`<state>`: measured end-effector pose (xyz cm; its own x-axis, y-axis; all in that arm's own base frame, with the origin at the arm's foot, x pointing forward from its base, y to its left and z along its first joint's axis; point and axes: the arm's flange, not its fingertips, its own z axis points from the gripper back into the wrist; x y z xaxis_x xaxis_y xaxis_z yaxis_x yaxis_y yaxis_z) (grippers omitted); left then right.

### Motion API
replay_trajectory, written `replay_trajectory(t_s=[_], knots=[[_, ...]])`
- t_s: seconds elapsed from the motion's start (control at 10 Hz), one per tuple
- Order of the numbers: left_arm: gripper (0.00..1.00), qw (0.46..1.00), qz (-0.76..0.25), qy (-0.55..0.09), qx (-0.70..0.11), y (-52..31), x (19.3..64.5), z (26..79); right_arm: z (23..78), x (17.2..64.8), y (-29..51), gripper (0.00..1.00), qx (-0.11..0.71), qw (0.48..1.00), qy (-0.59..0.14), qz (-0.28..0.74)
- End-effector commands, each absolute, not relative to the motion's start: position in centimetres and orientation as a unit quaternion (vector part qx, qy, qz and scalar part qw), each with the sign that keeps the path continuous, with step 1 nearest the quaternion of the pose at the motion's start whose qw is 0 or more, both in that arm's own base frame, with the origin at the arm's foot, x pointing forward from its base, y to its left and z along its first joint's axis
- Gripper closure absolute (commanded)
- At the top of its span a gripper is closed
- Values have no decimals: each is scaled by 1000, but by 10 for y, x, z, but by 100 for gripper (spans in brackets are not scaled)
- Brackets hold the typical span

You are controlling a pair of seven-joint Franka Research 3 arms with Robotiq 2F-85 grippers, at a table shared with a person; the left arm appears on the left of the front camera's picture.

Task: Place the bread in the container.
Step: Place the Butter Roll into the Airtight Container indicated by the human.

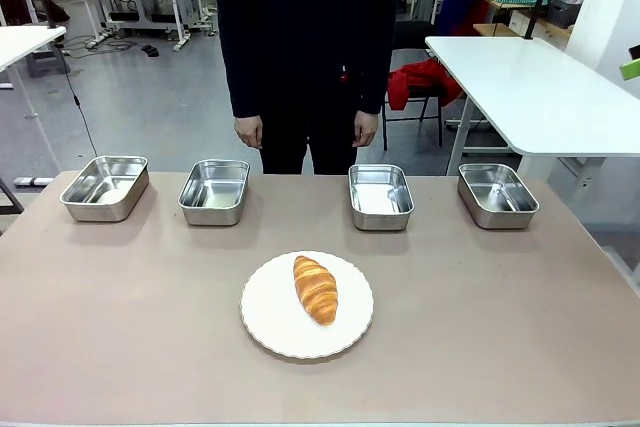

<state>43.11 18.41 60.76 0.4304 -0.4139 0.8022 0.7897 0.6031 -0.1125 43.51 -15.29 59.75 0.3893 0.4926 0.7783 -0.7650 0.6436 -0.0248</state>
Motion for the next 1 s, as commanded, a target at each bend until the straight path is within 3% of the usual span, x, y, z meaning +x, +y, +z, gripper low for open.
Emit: replay_trajectory(t_s=[0.0,0.9], knots=[[0,805,-379,-385,-246,184,429,608,598,436,-153,0,174,813,-400,386],[0,805,-379,-385,-246,184,429,608,598,436,-153,0,174,813,-400,386]])
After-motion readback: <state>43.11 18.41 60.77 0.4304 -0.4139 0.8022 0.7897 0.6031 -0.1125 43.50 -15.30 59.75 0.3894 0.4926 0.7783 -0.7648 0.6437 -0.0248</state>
